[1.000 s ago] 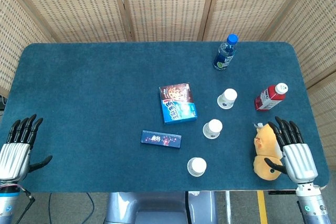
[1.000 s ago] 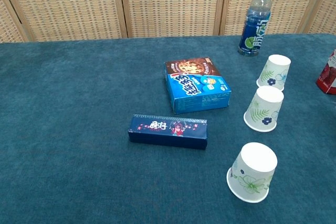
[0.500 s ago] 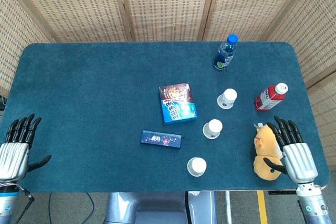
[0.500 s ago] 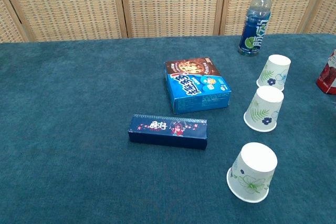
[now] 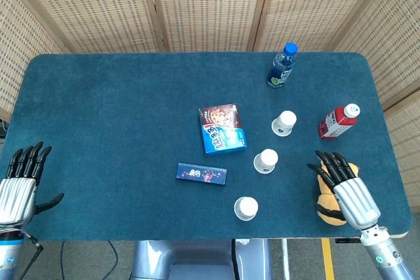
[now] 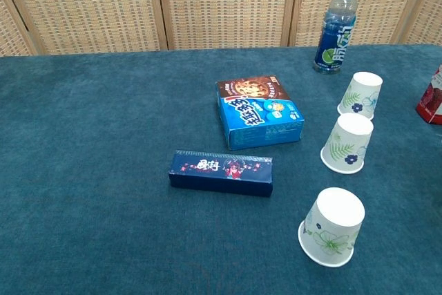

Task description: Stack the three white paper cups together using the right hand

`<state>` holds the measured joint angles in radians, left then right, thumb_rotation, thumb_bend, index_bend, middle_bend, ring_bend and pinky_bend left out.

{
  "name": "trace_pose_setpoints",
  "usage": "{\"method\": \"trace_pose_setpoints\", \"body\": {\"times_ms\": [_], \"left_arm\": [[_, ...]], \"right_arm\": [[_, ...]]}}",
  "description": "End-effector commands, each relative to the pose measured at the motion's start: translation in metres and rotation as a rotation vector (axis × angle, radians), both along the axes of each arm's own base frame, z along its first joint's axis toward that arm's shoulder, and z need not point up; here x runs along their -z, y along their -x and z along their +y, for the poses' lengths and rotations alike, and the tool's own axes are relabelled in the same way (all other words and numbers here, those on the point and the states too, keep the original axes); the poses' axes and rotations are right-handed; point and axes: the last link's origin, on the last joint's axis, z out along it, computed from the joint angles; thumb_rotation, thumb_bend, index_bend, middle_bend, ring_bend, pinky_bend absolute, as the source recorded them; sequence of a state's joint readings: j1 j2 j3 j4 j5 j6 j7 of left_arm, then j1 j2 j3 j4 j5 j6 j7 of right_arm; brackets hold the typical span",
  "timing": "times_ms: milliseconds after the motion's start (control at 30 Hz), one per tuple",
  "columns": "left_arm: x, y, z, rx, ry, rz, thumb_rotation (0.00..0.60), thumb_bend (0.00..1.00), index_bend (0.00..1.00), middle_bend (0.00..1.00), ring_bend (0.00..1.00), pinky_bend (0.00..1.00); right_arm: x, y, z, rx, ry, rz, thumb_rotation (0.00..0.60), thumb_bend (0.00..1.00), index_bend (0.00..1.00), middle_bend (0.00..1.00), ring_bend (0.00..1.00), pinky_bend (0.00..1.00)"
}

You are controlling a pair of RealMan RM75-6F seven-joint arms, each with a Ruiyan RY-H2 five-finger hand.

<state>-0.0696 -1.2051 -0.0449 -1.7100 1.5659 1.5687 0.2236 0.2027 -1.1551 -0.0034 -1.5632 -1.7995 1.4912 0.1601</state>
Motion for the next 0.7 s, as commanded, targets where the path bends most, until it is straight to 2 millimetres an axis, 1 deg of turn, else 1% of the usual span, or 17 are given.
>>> {"method": "trace_pose_setpoints", "body": {"times_ms": [33, 67, 100, 133, 200, 333, 500, 700], "left_arm": [[0.001, 0.0, 0.0, 0.002, 0.0, 0.002, 0.6, 0.08, 0.0, 0.0, 0.0, 0.0], [0.001, 0.0, 0.0, 0.002, 0.001, 0.003, 0.6, 0.08, 0.0, 0.0, 0.0, 0.0], [0.001, 0.0, 0.0, 0.0, 0.0, 0.005, 0.6, 0.08, 0.0, 0.0, 0.0, 0.0], [0.001, 0.0, 0.0, 0.0, 0.0, 0.005, 0.6, 0.08, 0.0, 0.0, 0.0, 0.0], [0.002, 0.001, 0.0, -0.002, 0.0, 0.006, 0.6, 0.08, 0.0, 0.0, 0.0, 0.0], [0.002, 0.001, 0.002, -0.004, 0.001, 0.007, 0.6, 0.08, 0.0, 0.0, 0.0, 0.0], [0.002, 0.001, 0.002, -0.003, 0.003, 0.006, 0.6, 0.08, 0.0, 0.0, 0.0, 0.0], [0.001, 0.0, 0.001, 0.005, -0.005, 0.003, 0.6, 0.08, 0.0, 0.0, 0.0, 0.0]], "right_arm": [[0.009, -0.012, -0.01, -0.066, -0.126, -0.035, 0.6, 0.15, 0.23, 0.0, 0.0, 0.0], [0.012, -0.015, -0.011, -0.081, -0.164, -0.043, 0.6, 0.15, 0.24, 0.0, 0.0, 0.0], [0.018, -0.024, -0.013, -0.118, -0.228, -0.065, 0.6, 0.15, 0.25, 0.0, 0.0, 0.0], [0.02, -0.028, -0.015, -0.134, -0.261, -0.074, 0.6, 0.15, 0.26, 0.0, 0.0, 0.0], [0.023, -0.034, -0.015, -0.157, -0.3, -0.085, 0.6, 0.15, 0.28, 0.0, 0.0, 0.0], [0.031, -0.049, -0.009, -0.201, -0.375, -0.11, 0.6, 0.15, 0.29, 0.0, 0.0, 0.0], [0.038, -0.055, -0.005, -0.222, -0.435, -0.105, 0.6, 0.15, 0.29, 0.0, 0.0, 0.0], [0.046, -0.059, 0.0, -0.235, -0.466, -0.08, 0.6, 0.15, 0.29, 0.0, 0.0, 0.0]]}}
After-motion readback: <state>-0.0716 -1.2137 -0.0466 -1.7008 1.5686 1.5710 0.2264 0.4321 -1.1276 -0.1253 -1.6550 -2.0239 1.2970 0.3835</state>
